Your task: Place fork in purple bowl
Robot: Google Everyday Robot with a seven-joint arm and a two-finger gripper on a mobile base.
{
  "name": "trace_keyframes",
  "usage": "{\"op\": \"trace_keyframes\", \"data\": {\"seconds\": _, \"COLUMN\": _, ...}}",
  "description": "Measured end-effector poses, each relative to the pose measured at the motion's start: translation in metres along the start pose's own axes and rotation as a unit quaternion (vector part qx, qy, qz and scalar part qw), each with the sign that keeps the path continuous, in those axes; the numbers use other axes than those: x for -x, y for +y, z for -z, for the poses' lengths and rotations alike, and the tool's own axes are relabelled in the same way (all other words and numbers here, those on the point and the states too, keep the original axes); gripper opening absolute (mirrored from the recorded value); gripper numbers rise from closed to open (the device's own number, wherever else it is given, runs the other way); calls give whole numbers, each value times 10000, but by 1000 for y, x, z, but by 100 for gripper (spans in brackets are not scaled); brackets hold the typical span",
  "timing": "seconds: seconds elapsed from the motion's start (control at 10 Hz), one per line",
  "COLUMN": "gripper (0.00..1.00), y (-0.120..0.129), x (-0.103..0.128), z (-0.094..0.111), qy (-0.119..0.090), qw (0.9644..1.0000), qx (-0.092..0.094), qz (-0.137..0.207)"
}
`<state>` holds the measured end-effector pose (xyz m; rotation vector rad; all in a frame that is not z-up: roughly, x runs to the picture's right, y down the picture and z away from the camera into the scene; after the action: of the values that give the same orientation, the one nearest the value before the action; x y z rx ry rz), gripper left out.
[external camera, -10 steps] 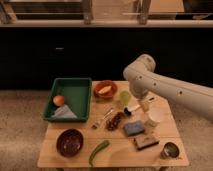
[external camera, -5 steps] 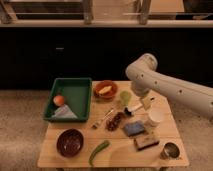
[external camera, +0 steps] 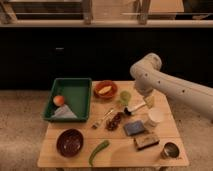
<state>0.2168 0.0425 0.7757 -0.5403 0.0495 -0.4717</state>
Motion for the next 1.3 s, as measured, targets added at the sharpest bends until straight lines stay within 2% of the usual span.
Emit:
{"op": "trace_keyframes", "data": {"seconds": 0.3, "gripper": 80, "y": 6, "x": 35, "z": 8, "qy": -160, "qw": 9997, "qx": 31, "qz": 160}}
{"op": "trace_keyframes", "data": {"seconds": 0.5, "gripper": 80, "y": 11, "x": 78, "z": 17, "qy": -298, "qw": 9992, "qx": 58, "qz": 261}}
{"op": "trace_keyframes", "data": {"seconds": 0.8, "gripper": 80, "y": 31, "x": 110, "z": 16, "qy": -390, "qw": 9985, "qx": 184, "qz": 336}}
{"op": "trace_keyframes", "data": {"seconds": 1.1, "gripper": 80, "y": 39, "x": 143, "z": 12, "qy": -563, "qw": 9969, "qx": 257, "qz": 479}}
{"op": "trace_keyframes", "data": {"seconds": 1.3, "gripper": 80, "y": 43, "x": 157, "z": 8, "qy": -675, "qw": 9962, "qx": 312, "qz": 457}}
